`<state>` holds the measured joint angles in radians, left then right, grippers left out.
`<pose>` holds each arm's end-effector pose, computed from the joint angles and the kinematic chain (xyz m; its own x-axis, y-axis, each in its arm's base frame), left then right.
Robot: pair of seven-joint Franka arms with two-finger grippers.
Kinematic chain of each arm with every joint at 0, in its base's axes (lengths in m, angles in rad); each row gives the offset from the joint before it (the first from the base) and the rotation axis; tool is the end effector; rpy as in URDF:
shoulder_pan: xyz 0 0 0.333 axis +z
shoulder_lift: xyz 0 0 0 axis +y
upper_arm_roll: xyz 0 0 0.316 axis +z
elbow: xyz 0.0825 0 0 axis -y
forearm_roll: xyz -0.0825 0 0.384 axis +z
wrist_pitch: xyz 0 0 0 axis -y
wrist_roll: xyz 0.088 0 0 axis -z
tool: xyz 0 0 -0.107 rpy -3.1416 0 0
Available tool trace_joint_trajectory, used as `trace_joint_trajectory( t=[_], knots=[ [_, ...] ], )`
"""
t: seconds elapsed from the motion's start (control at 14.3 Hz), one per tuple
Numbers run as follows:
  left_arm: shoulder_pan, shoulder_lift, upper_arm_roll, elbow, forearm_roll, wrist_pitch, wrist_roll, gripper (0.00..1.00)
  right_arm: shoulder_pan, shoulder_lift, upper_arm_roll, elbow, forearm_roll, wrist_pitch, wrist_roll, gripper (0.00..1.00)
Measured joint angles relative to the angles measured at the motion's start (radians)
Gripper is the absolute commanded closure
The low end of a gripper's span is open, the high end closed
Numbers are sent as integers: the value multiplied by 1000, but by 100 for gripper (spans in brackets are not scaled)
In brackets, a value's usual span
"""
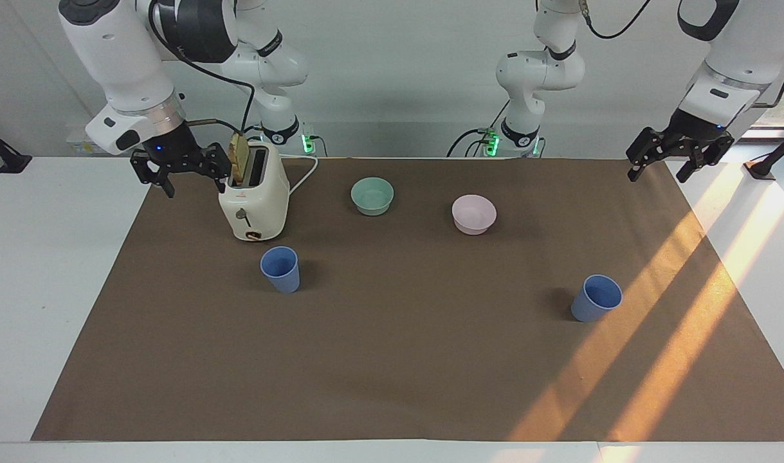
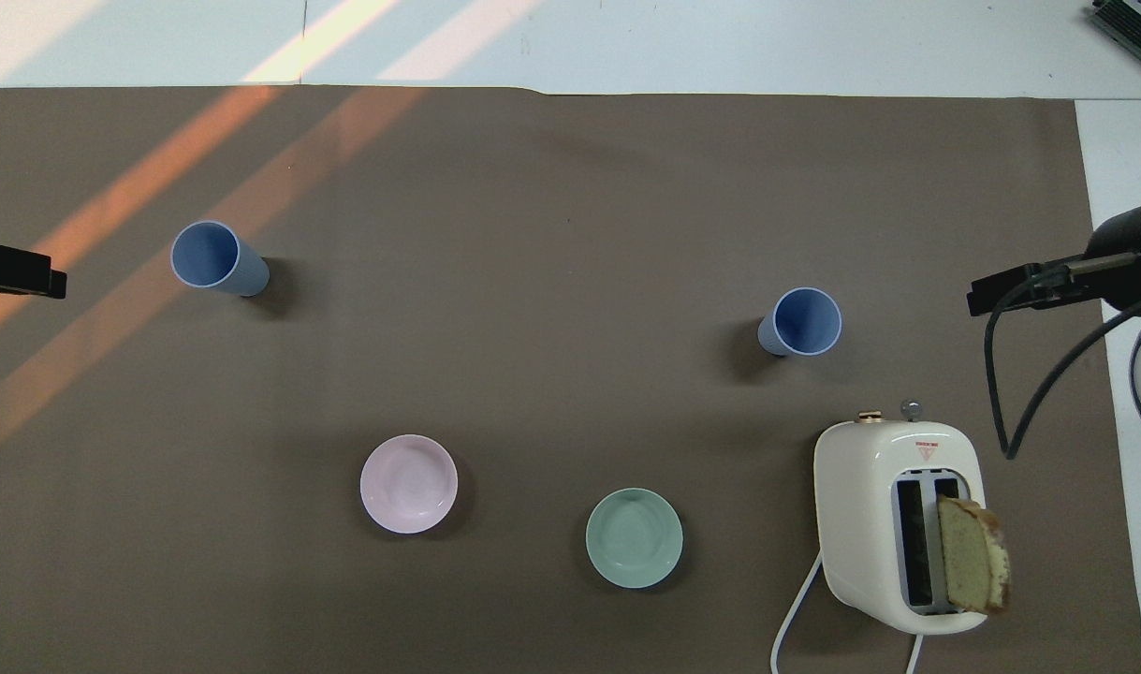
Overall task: Stack blue cups with both arms
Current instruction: 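Reach the left gripper to the blue cup nearest it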
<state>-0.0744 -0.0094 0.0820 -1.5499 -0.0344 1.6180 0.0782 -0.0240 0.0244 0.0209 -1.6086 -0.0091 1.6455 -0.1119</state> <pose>0.5569 0.0009 0.6440 0.9944 -0.0688 0.0799 -0.0714 -0.9970 0.0290 0.5679 -0.0028 0.5995 0.9939 0.1092 0.0115 0.1091 -0.9940 0.0099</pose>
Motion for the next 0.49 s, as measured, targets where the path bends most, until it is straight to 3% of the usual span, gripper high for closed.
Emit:
trace_joint_trajectory(
  t=[0.49],
  knots=[
    [0, 22, -3, -1, 0, 64, 0, 0, 0, 0, 0, 0, 0, 1, 0, 0]
  ],
)
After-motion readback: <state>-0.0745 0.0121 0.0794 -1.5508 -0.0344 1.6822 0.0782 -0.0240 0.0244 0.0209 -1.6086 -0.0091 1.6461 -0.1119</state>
